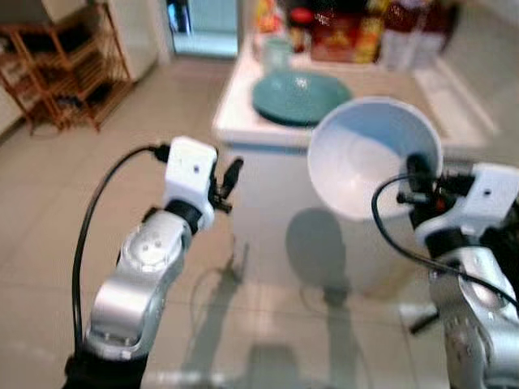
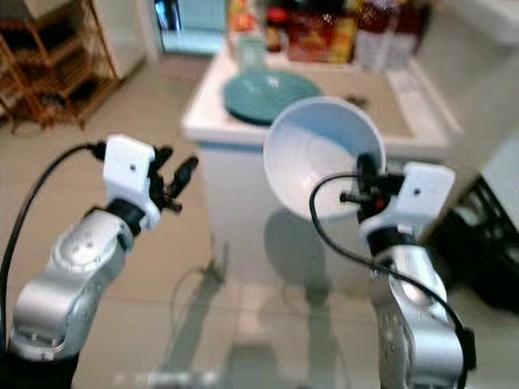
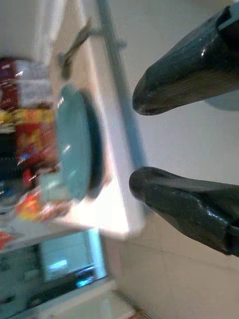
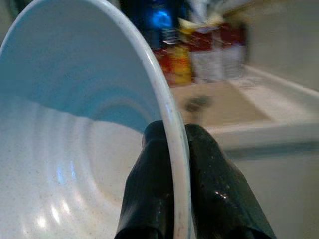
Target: Setting the table
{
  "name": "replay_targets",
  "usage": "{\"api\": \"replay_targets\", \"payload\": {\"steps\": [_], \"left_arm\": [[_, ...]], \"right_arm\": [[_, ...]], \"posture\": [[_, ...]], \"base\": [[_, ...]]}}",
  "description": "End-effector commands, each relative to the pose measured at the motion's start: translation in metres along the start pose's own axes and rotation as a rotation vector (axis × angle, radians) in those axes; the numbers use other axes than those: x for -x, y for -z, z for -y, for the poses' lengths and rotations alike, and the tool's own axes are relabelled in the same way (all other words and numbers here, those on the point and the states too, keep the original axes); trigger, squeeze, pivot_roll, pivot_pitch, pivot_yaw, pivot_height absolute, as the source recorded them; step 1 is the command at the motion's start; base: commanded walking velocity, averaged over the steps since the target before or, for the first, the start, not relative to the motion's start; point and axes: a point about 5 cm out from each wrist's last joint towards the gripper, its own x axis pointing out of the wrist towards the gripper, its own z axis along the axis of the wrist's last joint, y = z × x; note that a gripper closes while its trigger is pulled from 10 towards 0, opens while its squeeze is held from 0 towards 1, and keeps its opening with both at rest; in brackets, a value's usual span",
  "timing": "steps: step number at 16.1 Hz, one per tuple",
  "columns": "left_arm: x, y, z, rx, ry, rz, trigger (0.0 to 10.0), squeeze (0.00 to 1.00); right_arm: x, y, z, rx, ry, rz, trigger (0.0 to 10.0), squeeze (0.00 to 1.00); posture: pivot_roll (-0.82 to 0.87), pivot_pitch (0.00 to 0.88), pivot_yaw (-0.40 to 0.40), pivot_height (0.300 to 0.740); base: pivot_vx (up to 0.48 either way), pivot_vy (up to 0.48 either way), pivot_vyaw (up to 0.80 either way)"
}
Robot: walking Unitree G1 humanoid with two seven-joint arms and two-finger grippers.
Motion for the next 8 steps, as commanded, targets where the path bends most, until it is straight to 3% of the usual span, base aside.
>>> {"api": "replay_targets", "payload": {"steps": [1,3,4,5,8], "left_arm": [[-0.001,0.006,0.006,0.013,0.023,-0.018,10.0,0.00],[-0.001,0.016,0.000,-0.012,0.016,-0.050,10.0,0.00],[-0.002,0.018,-0.002,-0.039,0.023,-0.057,10.0,0.00],[-0.004,0.024,-0.004,-0.091,0.034,-0.072,10.0,0.00],[0.001,0.042,-0.007,-0.085,0.027,-0.117,10.0,0.00]], "right_arm": [[0.005,0.004,0.012,0.051,0.070,-0.006,10.0,0.00],[0.014,0.021,0.019,0.171,0.138,-0.102,10.0,0.00],[0.015,0.023,0.019,0.228,0.147,-0.099,10.0,0.00],[0.017,0.025,0.020,0.232,0.151,-0.097,10.0,0.00],[0.020,0.028,0.025,0.197,0.162,-0.085,10.0,0.00]], "posture": [[0.01,0.040,0.013,0.740],[0.00,0.045,0.024,0.740],[-0.02,0.046,0.033,0.740],[-0.03,0.045,0.041,0.740],[-0.03,0.038,0.036,0.740]], "base": [[0.000,-0.480,0.00],[0.000,-0.480,0.00],[0.000,-0.480,0.00],[0.000,-0.480,0.00],[0.000,-0.480,0.00]]}}
